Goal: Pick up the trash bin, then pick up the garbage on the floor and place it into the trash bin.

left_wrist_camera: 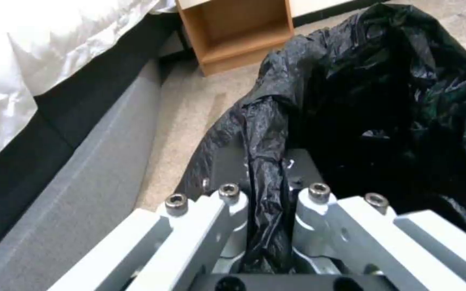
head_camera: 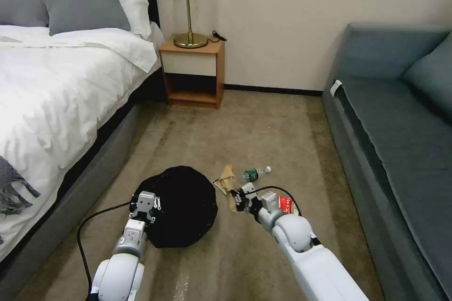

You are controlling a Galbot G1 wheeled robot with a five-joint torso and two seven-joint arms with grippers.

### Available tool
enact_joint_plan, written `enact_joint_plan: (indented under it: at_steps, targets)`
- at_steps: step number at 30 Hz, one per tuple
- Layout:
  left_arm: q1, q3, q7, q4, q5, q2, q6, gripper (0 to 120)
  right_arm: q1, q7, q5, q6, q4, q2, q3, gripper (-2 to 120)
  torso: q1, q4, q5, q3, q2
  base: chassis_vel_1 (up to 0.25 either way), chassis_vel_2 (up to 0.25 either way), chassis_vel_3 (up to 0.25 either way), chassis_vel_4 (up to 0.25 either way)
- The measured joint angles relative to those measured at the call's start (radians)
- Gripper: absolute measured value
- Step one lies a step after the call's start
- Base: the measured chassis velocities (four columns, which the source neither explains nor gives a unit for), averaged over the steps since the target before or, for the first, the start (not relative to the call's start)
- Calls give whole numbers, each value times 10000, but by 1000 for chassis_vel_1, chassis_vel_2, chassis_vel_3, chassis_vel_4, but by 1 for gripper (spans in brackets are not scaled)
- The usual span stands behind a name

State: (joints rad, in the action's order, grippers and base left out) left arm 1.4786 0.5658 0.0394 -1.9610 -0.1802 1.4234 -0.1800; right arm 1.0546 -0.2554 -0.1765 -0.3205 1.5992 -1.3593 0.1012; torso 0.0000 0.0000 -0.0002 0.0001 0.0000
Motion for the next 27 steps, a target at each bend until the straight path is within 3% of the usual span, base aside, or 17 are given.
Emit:
enact_joint_plan:
  at_steps: [14, 27]
  targets:
    - [-94, 38, -4, -59, 71, 59, -27, 5, 517, 20, -236, 47, 921, -610, -927, 0, 0, 0, 1, -1, 0, 0, 0, 0, 0]
    - [90, -159, -3, -290, -36, 229, -36, 5, 350, 430, 105, 137, -243, -967, -1152, 3, 0, -1, 1, -1, 0, 0, 0, 0, 0]
